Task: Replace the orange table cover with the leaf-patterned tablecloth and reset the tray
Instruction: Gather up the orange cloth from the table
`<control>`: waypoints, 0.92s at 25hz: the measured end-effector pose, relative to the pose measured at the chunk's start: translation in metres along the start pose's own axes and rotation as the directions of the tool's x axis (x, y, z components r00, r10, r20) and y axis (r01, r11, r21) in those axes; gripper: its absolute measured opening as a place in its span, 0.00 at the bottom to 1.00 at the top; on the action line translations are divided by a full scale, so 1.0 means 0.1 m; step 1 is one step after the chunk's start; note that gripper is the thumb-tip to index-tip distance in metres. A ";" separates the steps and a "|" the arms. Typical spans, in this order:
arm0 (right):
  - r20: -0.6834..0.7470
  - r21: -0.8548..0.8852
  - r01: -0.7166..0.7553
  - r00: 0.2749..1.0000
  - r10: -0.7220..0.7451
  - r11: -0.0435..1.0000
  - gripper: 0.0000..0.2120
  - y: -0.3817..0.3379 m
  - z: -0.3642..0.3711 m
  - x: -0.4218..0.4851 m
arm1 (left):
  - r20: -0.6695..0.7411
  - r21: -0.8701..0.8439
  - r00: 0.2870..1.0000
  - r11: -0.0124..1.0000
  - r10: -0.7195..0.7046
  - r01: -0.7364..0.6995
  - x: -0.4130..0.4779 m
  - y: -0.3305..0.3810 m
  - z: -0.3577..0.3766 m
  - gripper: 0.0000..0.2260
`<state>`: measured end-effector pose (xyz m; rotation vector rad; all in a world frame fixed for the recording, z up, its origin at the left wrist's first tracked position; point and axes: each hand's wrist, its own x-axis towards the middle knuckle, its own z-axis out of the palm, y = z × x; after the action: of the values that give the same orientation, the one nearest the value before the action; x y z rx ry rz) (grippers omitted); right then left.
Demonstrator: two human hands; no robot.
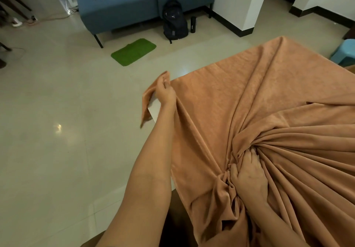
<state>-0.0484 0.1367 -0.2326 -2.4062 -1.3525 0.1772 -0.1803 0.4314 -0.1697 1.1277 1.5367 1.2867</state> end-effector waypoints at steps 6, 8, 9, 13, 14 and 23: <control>0.000 0.013 0.002 1.000 -0.002 1.000 0.23 -0.02 -0.02 -0.01 | 0.241 0.045 0.968 0.996 0.064 -0.077 -0.31 0.08 0.45 0.13; -0.010 0.015 0.003 1.000 -0.003 1.000 0.24 -0.02 -0.03 -0.01 | 0.309 0.120 0.950 0.990 0.039 -0.080 -0.26 -0.06 0.40 0.13; -0.017 0.016 0.006 1.000 -0.006 1.000 0.24 -0.02 -0.02 -0.01 | 0.349 0.191 0.937 0.977 0.019 -0.091 -0.21 -0.12 0.37 0.14; -0.028 0.014 0.018 0.999 -0.018 1.000 0.24 -0.02 -0.02 -0.01 | 0.281 0.386 0.956 0.922 -0.081 -0.036 -0.10 -0.16 0.19 0.15; -0.031 0.010 0.017 0.999 -0.016 1.000 0.24 -0.02 -0.02 -0.01 | 0.241 0.391 0.965 0.920 -0.108 0.006 -0.12 -0.11 0.15 0.19; -0.002 -0.017 -0.004 1.000 0.004 1.000 0.26 -0.01 -0.03 0.00 | -0.013 0.914 1.000 0.405 0.017 0.005 0.03 -0.22 -0.02 0.23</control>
<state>-0.0488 0.1364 -0.2298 -2.4222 -1.3540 0.1654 -0.1861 0.4321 -0.1908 1.7692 2.3550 0.3008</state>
